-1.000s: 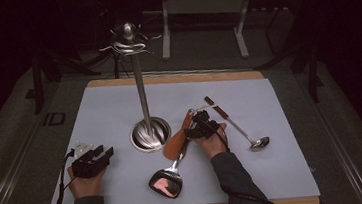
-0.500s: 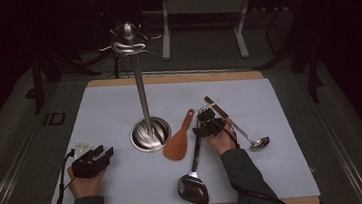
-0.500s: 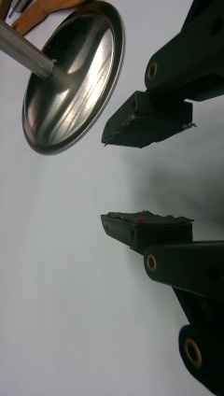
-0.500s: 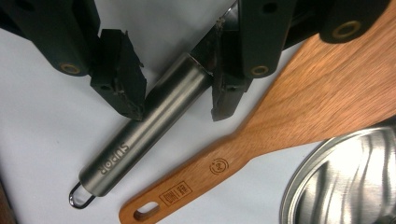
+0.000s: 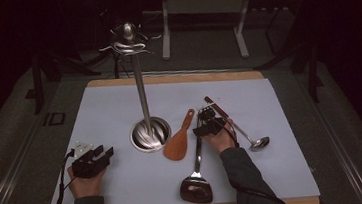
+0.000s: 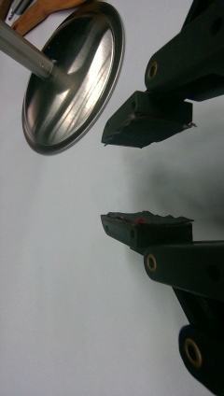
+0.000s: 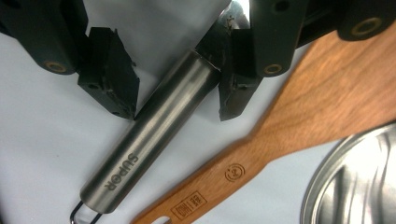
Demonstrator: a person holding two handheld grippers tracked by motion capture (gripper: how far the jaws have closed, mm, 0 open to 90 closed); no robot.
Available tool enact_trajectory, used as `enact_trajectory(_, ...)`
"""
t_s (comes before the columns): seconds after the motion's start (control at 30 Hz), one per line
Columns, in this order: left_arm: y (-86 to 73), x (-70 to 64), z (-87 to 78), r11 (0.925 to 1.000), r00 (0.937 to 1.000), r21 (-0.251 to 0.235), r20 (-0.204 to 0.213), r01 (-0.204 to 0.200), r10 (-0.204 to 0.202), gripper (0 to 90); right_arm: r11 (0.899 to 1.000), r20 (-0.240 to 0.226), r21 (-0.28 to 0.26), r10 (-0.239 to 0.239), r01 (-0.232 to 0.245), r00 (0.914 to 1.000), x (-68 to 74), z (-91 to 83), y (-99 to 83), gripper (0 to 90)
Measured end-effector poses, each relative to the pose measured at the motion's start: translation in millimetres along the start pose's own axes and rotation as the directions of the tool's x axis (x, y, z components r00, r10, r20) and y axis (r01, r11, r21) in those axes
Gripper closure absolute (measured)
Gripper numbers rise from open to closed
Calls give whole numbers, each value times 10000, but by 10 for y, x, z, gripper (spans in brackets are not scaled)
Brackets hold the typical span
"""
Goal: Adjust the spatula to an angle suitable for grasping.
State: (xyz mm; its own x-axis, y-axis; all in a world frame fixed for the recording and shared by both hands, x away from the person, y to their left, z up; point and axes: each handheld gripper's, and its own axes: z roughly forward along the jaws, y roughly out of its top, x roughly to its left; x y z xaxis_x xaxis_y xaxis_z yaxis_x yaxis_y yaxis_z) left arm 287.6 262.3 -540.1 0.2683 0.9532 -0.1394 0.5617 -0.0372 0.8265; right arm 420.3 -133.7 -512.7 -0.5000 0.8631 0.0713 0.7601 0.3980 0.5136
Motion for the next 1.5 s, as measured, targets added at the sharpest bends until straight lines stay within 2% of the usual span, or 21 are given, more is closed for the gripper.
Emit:
enact_trajectory(0.17,0,0,1,10000,10000,6,-7,2,-2,551,9986,-218,365,-383,390,9990,-90,-43,-6,533)
enact_trajectory(0.37,1,2,3,10000,10000,27,-9,11,-11,551,9889,-222,1103,-977,996,9950,-214,-98,4,600)
enact_trajectory(0.53,2,4,5,10000,10000,52,-14,33,-33,551,9866,-224,1450,-723,748,9971,-278,-119,25,624)
enact_trajectory(0.7,4,7,8,9999,10000,93,-23,67,-67,550,9785,4,1977,-595,583,9982,-230,-91,100,627)
enact_trajectory(0.83,5,10,9,9999,10000,115,-18,78,-78,550,9728,127,2304,-265,228,9996,-218,-69,160,627)
enact_trajectory(0.93,5,10,10,9999,10000,119,-17,91,-90,550,9727,190,2319,78,-120,9998,-225,-45,200,630)
enact_trajectory(1.0,5,10,10,9999,10000,125,-19,91,-91,549,9684,302,2487,108,-180,9995,-216,-30,228,633)
enact_trajectory(1.07,5,10,10,9999,10000,120,-13,95,-94,549,9631,415,2690,-61,-53,9991,-200,-18,250,639)
enact_trajectory(1.17,5,9,9,9999,10000,106,-15,79,-78,549,9557,627,2934,43,-226,9980,-183,-6,283,654)
enact_trajectory(1.27,4,8,7,9999,10000,93,-8,75,-75,549,9539,870,2974,160,-413,9961,-155,-1,293,661)
enact_trajectory(1.37,5,9,9,9999,10000,112,-13,77,-77,549,9595,761,2727,523,-713,9957,-185,-23,264,669)
enact_trajectory(1.5,6,9,12,9999,9999,124,-24,98,-98,549,9640,130,2504,889,-893,9960,-222,-71,230,682)
